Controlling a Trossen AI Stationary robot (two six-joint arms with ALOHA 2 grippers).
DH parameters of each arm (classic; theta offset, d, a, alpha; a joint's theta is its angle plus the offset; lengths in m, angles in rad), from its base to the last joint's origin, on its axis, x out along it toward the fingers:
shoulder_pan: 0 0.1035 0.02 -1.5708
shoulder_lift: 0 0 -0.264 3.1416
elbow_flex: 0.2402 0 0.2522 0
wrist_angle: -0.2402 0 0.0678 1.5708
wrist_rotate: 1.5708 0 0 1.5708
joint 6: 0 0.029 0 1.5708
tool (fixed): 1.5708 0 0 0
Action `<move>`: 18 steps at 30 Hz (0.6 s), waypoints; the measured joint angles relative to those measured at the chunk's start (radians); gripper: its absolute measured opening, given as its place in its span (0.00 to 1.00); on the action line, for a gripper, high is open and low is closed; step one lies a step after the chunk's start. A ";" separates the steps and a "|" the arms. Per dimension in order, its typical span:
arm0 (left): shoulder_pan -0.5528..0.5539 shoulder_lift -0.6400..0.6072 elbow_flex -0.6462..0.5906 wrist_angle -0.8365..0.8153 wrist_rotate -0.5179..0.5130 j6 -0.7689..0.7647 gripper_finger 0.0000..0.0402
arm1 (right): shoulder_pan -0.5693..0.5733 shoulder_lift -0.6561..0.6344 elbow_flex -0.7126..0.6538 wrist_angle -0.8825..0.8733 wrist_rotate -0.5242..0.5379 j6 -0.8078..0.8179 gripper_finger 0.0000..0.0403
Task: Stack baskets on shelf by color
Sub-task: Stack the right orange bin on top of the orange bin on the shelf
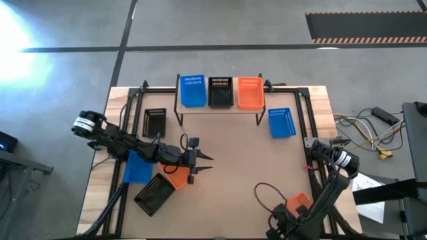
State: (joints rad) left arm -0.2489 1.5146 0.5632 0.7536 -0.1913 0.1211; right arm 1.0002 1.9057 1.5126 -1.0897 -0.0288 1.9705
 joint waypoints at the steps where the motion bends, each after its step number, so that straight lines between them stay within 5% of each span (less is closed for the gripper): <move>1: 0.000 0.000 0.000 0.000 0.000 0.000 0.32 | -0.010 0.000 0.008 0.002 0.002 -0.045 0.03; 9: 0.000 0.000 -0.005 -0.002 -0.001 0.027 0.32 | -0.133 -0.021 0.105 -0.018 0.190 -0.615 0.02; 18: 0.001 0.022 -0.013 -0.012 -0.006 0.042 0.32 | -0.368 -0.091 0.314 -0.341 0.391 -1.247 0.02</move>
State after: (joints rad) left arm -0.2481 1.5369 0.5499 0.7416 -0.1974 0.1635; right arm 0.6320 1.8147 1.8262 -1.4310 0.3617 0.7234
